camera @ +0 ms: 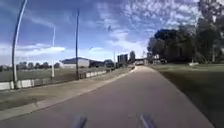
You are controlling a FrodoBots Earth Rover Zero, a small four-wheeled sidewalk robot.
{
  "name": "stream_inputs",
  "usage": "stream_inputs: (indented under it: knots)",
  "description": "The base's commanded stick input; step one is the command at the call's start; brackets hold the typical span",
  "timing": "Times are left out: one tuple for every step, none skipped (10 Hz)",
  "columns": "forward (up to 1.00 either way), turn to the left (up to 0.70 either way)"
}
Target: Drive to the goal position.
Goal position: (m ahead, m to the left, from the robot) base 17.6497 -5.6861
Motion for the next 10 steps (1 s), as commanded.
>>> stream_inputs:
  knots:
    - [0.7, 0.0]
    - [0.7, 0.0]
    - [0.7, 0.0]
    - [0.7, 0.0]
    - [0.7, 0.0]
    - [0.7, 0.0]
    - [0.7, 0.0]
    - [0.7, 0.0]
    - [0.7, -0.35]
    - [0.7, -0.35]
